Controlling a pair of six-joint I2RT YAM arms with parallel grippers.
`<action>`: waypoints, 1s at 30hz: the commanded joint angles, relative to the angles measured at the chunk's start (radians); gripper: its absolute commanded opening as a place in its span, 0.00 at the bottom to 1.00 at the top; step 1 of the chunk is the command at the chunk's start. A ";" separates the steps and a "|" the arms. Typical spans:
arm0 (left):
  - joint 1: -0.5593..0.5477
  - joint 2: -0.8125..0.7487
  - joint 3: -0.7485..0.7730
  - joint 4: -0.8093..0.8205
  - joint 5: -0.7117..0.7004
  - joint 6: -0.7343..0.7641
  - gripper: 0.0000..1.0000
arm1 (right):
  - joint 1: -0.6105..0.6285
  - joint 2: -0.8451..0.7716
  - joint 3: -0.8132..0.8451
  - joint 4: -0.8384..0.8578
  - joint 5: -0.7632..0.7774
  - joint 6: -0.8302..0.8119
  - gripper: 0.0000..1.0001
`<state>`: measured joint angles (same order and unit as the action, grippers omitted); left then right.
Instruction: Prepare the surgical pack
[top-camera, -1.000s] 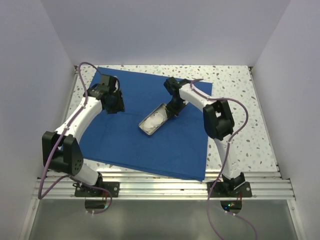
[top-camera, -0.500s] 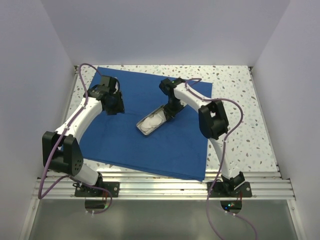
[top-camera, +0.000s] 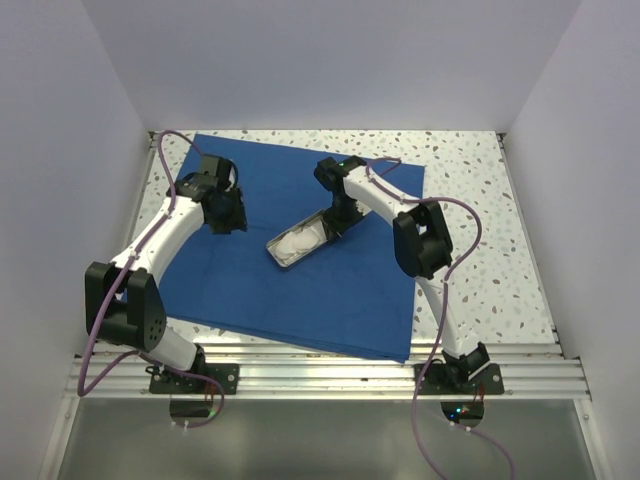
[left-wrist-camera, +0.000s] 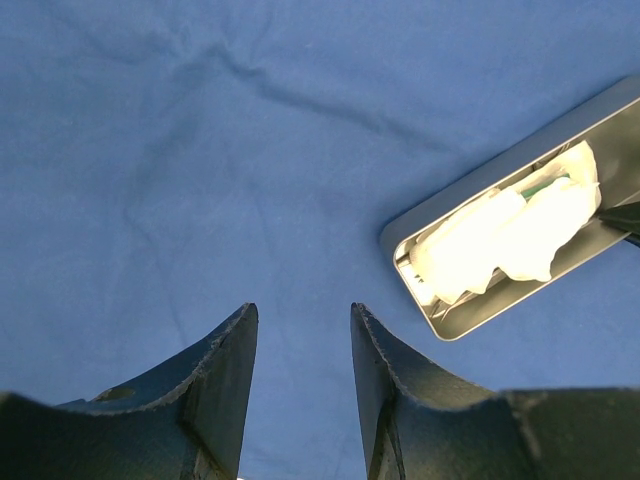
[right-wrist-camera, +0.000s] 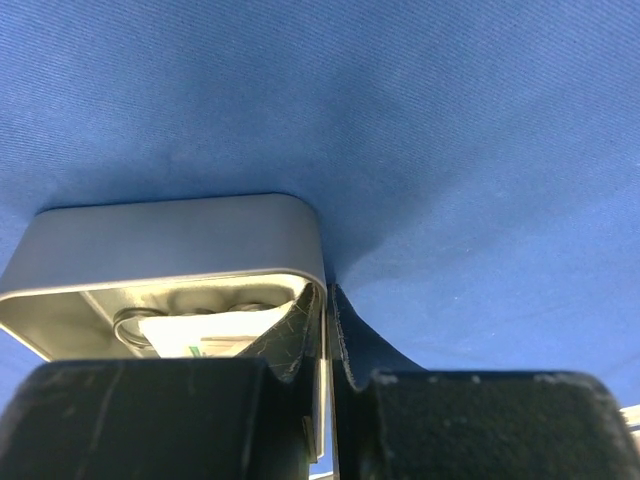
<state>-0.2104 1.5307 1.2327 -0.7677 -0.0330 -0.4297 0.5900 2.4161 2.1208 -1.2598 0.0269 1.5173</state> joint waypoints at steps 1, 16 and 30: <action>0.009 -0.043 -0.004 0.010 0.008 0.022 0.47 | 0.011 0.020 0.008 0.000 -0.012 0.041 0.06; 0.011 -0.023 -0.006 0.028 0.028 0.019 0.47 | 0.041 0.008 0.054 0.000 -0.007 -0.045 0.24; 0.013 0.006 0.005 0.042 0.028 0.017 0.48 | -0.031 -0.271 -0.217 0.006 0.039 -0.397 0.98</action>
<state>-0.2092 1.5322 1.2301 -0.7563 -0.0120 -0.4263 0.5957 2.2890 1.9633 -1.2442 0.0196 1.2686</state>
